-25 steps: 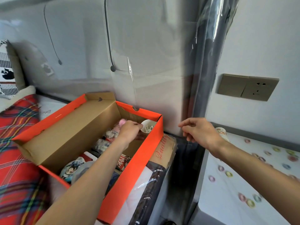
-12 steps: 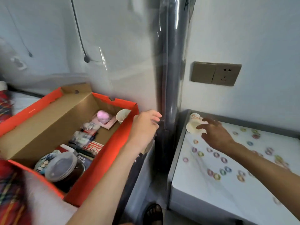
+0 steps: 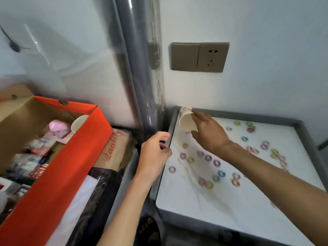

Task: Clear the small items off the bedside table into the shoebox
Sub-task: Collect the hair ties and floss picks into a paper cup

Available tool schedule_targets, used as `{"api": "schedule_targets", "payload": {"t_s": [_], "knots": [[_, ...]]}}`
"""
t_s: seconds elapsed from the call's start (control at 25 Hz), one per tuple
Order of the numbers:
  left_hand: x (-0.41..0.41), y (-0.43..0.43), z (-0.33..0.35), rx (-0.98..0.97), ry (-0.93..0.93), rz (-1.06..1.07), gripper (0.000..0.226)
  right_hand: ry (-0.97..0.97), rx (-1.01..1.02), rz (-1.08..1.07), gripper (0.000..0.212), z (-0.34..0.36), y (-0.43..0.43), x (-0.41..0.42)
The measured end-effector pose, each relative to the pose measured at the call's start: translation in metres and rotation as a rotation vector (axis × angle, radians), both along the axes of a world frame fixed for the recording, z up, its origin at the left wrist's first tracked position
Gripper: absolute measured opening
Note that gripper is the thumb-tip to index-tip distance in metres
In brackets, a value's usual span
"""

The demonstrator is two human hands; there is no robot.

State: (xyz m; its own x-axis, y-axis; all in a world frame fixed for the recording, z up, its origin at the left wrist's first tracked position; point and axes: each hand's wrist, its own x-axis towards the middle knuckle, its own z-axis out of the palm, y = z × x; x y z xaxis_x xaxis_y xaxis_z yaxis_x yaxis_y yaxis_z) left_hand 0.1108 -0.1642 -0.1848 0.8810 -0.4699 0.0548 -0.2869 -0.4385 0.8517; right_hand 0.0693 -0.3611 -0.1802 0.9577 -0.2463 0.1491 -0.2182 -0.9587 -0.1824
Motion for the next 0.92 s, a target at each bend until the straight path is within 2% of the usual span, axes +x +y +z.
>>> {"api": "schedule_targets", "payload": {"t_s": [0.08, 0.2, 0.28, 0.36, 0.44, 0.52, 0.6, 0.64, 0.72, 0.92], "knots": [[-0.012, -0.009, 0.001, 0.020, -0.046, -0.067, 0.071, -0.149, 0.160, -0.032, 0.049, 0.015, 0.002, -0.029], [-0.038, -0.037, 0.006, 0.039, -0.129, -0.288, 0.101, -0.280, 0.558, -0.122, 0.025, 0.027, 0.004, -0.089], [-0.059, -0.060, 0.005, 0.075, -0.128, -0.411, 0.102, -0.282, 0.825, -0.153, 0.021, 0.026, 0.003, -0.125], [-0.075, -0.078, 0.004, 0.103, -0.130, -0.449, 0.091, -0.298, 0.979, -0.202, 0.021, 0.021, -0.007, -0.150], [-0.086, -0.090, 0.000, 0.103, -0.143, -0.454, 0.086, -0.330, 0.939, -0.281, 0.020, 0.017, -0.027, -0.172], [-0.092, -0.099, -0.003, 0.110, -0.135, -0.460, 0.088, -0.291, 0.647, -0.464, 0.015, 0.009, -0.059, -0.201], [-0.095, -0.107, -0.005, 0.114, -0.114, -0.470, 0.088, 0.004, 0.233, -0.659, 0.023, -0.005, -0.086, -0.228], [-0.097, -0.111, -0.006, 0.118, -0.110, -0.478, 0.086, 0.177, 0.137, -0.733, 0.034, -0.015, -0.094, -0.239], [-0.098, -0.118, -0.008, 0.126, -0.118, -0.479, 0.084, 0.338, 0.153, -0.798, 0.044, -0.032, -0.098, -0.245], [-0.101, -0.125, -0.016, 0.146, -0.110, -0.508, 0.083, 0.218, 0.227, -0.699, 0.018, -0.050, -0.103, -0.235]]}}
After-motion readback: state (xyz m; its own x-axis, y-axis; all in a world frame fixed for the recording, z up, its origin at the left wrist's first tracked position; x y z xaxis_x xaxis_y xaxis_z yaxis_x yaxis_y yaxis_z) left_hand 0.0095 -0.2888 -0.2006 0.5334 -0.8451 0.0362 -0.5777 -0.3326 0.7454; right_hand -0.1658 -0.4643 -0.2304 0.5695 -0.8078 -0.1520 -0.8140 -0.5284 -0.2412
